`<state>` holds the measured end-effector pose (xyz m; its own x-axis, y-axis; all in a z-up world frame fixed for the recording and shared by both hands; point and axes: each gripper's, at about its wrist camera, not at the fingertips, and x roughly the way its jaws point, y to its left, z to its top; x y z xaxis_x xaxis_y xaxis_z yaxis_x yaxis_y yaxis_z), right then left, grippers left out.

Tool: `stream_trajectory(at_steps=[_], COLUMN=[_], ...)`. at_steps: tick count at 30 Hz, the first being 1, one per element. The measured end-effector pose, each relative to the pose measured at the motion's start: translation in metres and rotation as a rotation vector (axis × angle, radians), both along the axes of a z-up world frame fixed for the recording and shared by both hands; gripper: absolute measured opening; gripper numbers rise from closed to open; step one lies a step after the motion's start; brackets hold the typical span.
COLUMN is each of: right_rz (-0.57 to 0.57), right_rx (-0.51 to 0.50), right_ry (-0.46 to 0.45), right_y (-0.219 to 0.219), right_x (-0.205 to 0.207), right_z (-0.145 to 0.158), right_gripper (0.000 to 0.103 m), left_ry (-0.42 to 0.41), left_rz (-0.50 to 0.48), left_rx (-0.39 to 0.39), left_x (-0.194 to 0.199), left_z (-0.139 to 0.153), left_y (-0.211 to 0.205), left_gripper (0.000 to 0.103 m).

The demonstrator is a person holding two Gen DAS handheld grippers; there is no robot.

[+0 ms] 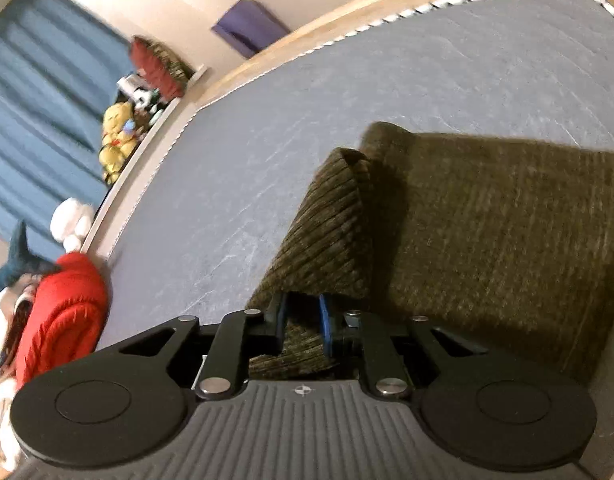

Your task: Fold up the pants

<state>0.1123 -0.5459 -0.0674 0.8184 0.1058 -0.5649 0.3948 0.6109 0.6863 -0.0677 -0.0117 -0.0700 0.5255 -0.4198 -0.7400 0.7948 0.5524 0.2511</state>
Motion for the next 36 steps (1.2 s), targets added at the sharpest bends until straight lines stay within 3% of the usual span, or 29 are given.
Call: stream_trajectory(at_steps=[4, 7, 9, 16, 23, 33, 36], right_rz=[-0.028, -0.081, -0.091, -0.040, -0.028, 0.018, 0.022], right_rx=[0.009, 0.035, 0.071, 0.198, 0.356, 0.319, 0.286], right_ry=[0.023, 0.124, 0.170, 0.098, 0.111, 0.090, 0.100], right_y=[-0.007, -0.009, -0.011, -0.007, -0.015, -0.009, -0.005], right_x=[-0.007, -0.013, -0.017, -0.026, -0.031, -0.032, -0.028], right_z=[0.003, -0.001, -0.001, 0.000, -0.014, -0.006, -0.010], right_gripper=[0.035, 0.052, 0.052, 0.052, 0.052, 0.052, 0.039], left_ry=[-0.003, -0.006, -0.011, -0.015, -0.031, -0.049, -0.060], left_rz=[-0.004, -0.010, -0.011, -0.019, -0.020, -0.039, -0.035], left_rx=[0.002, -0.002, 0.000, 0.007, 0.004, 0.034, 0.027], left_x=[0.000, -0.001, -0.002, -0.003, -0.004, -0.004, -0.002], left_z=[-0.001, 0.000, 0.001, 0.001, 0.004, -0.001, 0.002], left_y=[0.000, -0.001, -0.001, -0.002, -0.003, -0.008, -0.010], left_gripper=[0.052, 0.052, 0.054, 0.054, 0.056, 0.062, 0.062])
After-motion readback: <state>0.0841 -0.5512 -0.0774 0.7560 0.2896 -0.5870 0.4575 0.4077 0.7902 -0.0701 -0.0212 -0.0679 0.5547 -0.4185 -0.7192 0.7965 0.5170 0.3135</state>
